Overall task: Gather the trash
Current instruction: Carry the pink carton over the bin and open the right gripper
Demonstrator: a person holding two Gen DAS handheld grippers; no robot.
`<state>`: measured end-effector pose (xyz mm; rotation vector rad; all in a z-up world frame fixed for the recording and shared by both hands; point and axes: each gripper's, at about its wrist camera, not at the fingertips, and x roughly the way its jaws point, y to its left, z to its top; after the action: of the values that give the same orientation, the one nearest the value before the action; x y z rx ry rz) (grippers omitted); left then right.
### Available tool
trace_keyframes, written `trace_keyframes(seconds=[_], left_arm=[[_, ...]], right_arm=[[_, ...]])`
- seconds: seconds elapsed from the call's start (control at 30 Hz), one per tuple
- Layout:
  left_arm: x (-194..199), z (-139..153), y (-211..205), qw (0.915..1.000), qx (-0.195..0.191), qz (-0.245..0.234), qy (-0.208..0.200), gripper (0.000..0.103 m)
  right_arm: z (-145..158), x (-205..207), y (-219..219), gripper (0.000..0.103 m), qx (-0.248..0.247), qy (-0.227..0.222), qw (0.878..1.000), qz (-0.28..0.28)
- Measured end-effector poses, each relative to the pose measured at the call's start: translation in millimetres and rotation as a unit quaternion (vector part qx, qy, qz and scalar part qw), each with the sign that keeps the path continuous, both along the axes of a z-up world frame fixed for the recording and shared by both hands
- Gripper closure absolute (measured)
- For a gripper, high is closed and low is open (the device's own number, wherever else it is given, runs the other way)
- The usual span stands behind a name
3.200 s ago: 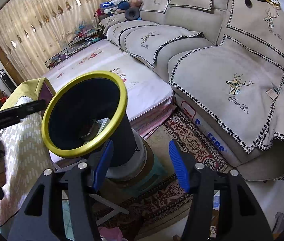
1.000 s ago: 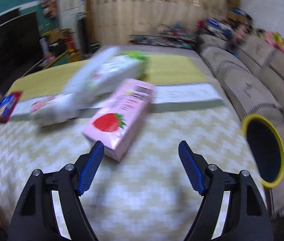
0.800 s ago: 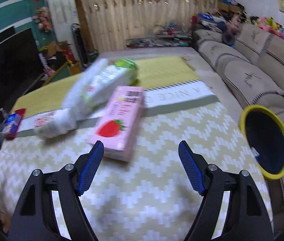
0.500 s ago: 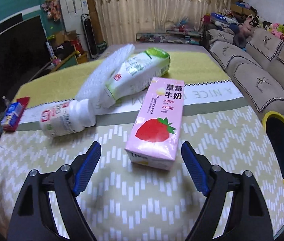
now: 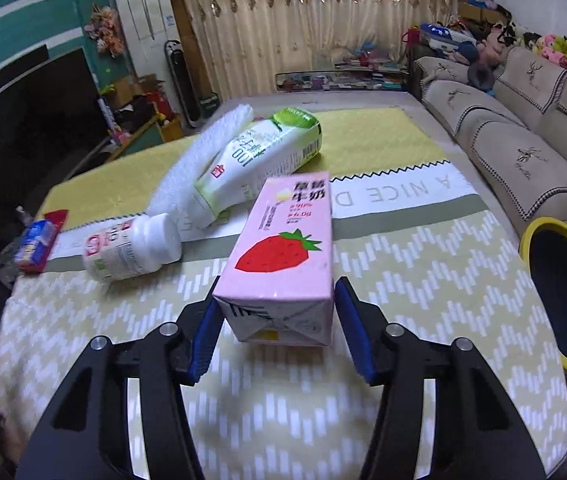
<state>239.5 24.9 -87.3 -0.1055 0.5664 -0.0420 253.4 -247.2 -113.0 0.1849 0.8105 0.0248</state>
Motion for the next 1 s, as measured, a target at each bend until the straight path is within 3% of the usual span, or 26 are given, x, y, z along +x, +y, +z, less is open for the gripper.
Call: trace_keyframes(seconds=[0.2,0.5,0.8,1.0], left_arm=[[1,-1,-2,1.0,0.007,-0.003,0.0,0.007],[-1,-2,-10,0.9997,0.023,-0.012,-0.005,0.007],[2,-7,-16,0.9991,0.041,-0.013,0.0,0.007],[4,-8,-19,0.9988,0.046,-0.016,0.005,0.007]], right_arm=[[8,-31,-33,0.052,0.052,0.009,0.999,0.01],[12,-73,-75,0.053,0.083,0.01,0.996,0.004],[26,-90,-128,0.053,0.094,-0.023,0.994,-0.054],[29,-101,-193,0.053,0.07,-0.04,0.985,-0.149]])
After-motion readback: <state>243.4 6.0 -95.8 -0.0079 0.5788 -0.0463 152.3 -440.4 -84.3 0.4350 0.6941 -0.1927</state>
